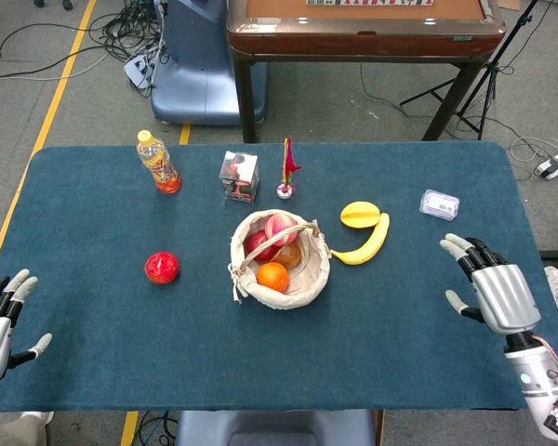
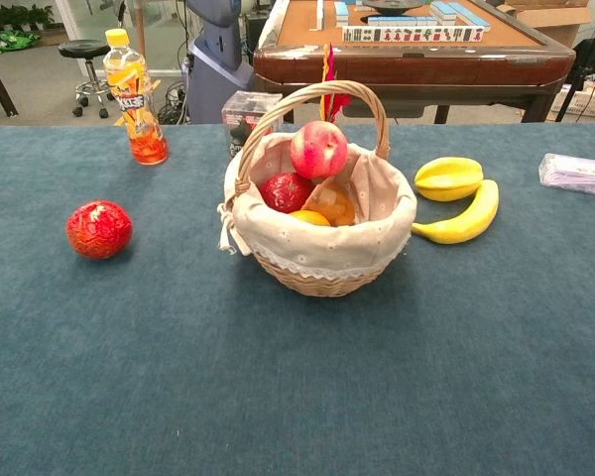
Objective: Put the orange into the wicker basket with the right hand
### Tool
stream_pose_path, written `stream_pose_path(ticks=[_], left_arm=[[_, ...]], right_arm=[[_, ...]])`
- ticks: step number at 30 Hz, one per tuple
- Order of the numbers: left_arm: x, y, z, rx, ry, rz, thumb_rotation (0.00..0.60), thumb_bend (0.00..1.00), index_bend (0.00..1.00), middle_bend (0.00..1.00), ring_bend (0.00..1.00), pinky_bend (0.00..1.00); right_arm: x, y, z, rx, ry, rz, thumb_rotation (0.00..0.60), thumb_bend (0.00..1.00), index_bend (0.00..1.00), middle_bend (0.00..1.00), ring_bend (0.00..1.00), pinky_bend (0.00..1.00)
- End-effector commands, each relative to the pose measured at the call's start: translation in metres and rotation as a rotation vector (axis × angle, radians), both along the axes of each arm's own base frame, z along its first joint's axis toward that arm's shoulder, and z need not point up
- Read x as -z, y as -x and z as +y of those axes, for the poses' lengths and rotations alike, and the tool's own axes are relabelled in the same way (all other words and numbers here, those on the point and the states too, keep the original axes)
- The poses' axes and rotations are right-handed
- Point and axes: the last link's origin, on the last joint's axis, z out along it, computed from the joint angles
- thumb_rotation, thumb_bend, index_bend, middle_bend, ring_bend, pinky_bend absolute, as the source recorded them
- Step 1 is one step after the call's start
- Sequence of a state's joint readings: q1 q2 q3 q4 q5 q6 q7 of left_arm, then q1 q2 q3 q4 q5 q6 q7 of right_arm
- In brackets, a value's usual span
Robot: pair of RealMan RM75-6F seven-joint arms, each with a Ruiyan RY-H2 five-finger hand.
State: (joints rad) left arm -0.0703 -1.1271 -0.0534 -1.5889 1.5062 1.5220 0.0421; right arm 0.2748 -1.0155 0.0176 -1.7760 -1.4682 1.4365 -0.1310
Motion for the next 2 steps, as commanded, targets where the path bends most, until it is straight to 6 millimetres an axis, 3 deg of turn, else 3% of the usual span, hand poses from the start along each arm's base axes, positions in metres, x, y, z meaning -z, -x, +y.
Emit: stream_pose_path(ticks=[1, 2], left_arm=[[0.0008, -0.0009, 0.0016, 0.001, 0.001, -0.003, 0.6, 0.22, 0.12, 0.04, 0.01, 0.02], [0.0011, -0.0014, 0.0025, 0.002, 0.002, -0.004, 0.6, 0.22, 0.12, 0.04, 0.01, 0.02]], right_arm=[[-0.0088, 0.0165, 0.0181, 0.042, 0.039, -0.003, 0.6, 0.26, 0.17, 0.2, 0.14, 0.4], [-0.0112, 0.021, 0.0231, 0.056, 0.052, -0.007, 0.6, 0.26, 0.17, 0.2, 0.14, 0.4]])
